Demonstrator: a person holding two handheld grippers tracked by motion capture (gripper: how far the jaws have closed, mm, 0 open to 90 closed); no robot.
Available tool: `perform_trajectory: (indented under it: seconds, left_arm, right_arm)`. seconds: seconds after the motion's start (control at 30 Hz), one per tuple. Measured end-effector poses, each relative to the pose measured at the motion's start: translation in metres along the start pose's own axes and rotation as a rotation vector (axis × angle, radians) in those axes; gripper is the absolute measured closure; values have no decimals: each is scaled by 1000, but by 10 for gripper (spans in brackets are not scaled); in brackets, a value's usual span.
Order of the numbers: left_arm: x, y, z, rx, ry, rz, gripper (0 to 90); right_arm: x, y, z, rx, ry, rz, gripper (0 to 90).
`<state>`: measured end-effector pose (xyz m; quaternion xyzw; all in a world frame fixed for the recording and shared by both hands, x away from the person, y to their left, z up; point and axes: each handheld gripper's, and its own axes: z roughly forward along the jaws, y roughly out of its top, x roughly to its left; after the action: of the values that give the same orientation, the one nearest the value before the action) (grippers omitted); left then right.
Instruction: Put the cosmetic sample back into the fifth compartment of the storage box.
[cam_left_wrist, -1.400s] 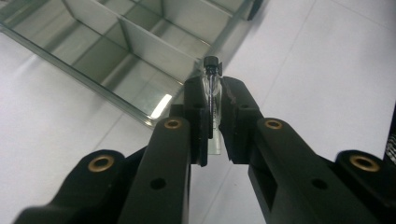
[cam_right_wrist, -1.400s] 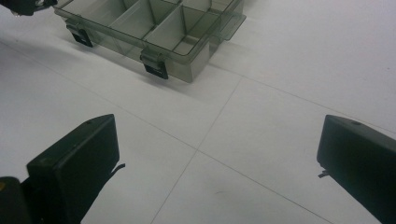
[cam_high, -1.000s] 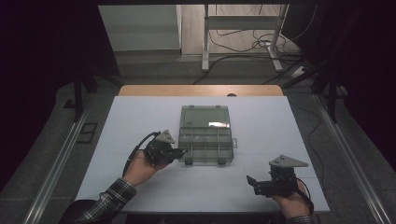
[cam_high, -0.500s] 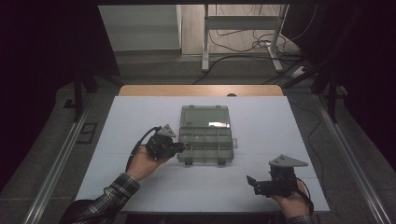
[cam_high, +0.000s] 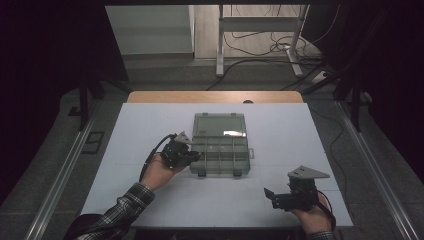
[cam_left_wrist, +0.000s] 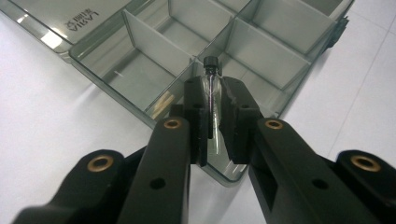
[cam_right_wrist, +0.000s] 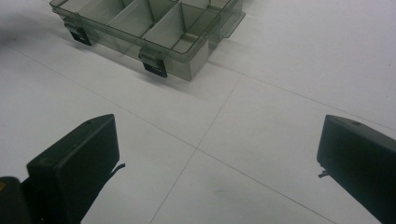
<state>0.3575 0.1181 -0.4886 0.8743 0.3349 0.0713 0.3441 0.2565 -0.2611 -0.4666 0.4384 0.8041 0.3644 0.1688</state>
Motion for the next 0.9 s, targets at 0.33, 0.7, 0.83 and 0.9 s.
perform_trajectory:
  seconds: [0.33,0.7,0.83,0.9]
  left_arm:
    - [2,-1,2,-12,0,-17,741]
    - [0,-1,1,-22,3,-19,638]
    - [1,-2,-1,-22,-4,-14,603]
    - [1,-2,-2,-22,-4,-13,582]
  right_arm:
    - [0,0,0,-2,1,-1,0]
    - [0,0,-1,-4,4,-3,0]
    - [0,0,-1,-5,4,-5,0]
    - [0,0,-1,-6,4,-6,0]
